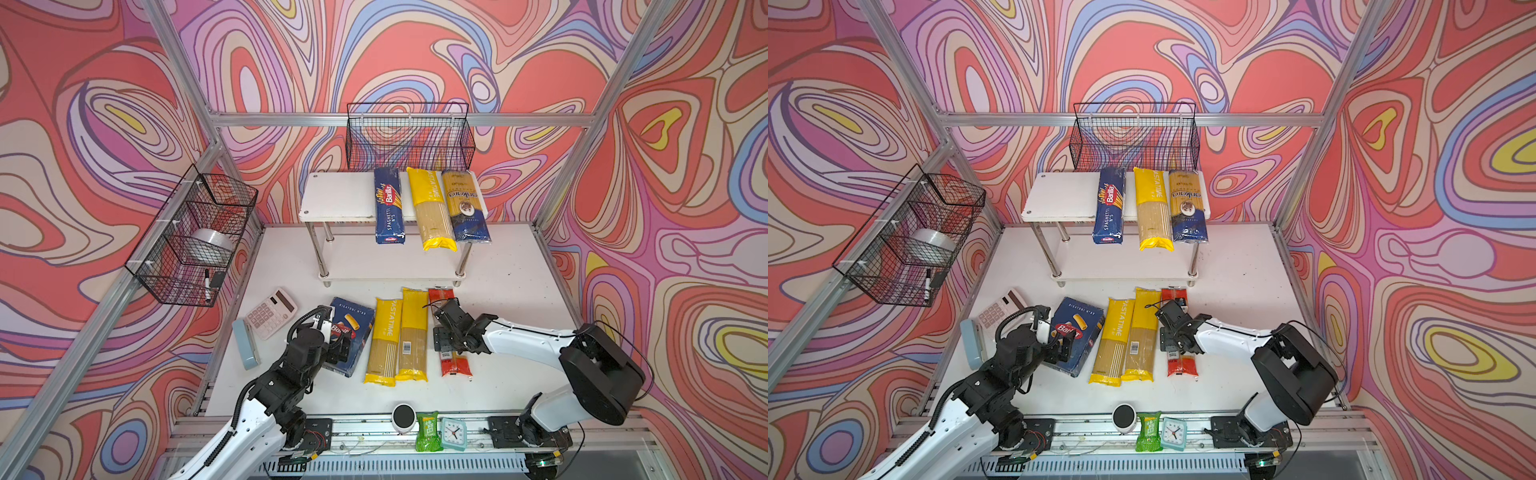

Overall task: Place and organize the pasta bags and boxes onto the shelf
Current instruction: 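Close the right gripper around the red-and-yellow spaghetti bag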

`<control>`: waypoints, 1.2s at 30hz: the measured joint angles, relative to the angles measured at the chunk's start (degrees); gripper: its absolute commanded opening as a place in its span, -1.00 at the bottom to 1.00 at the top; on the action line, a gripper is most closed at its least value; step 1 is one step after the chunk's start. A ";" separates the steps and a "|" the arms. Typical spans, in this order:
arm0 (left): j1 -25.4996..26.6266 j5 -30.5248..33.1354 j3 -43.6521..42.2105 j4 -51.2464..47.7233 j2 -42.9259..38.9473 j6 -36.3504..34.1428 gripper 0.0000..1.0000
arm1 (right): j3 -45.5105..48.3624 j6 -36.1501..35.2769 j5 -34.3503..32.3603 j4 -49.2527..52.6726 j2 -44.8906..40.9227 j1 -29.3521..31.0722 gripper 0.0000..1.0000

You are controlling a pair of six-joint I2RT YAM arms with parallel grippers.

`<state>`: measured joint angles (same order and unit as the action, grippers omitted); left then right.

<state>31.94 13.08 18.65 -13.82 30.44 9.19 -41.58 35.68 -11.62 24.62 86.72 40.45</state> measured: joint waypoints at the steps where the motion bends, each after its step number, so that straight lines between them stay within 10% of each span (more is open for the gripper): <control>1: 0.00 0.00 0.00 0.00 0.00 0.00 1.00 | 0.28 0.02 0.02 -0.33 -0.20 0.00 0.65; 22: 0.00 0.00 0.00 0.00 0.02 0.00 1.00 | 2.43 2.14 0.07 -3.10 -1.75 -0.02 0.15; 36: 0.00 0.00 0.00 0.00 0.02 0.00 1.00 | 2.27 3.74 1.18 -3.04 -3.10 -0.02 -0.56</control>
<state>31.94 13.08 18.65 -13.82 30.46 9.19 -39.31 39.42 -10.44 21.58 83.61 40.42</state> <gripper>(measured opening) 0.999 0.314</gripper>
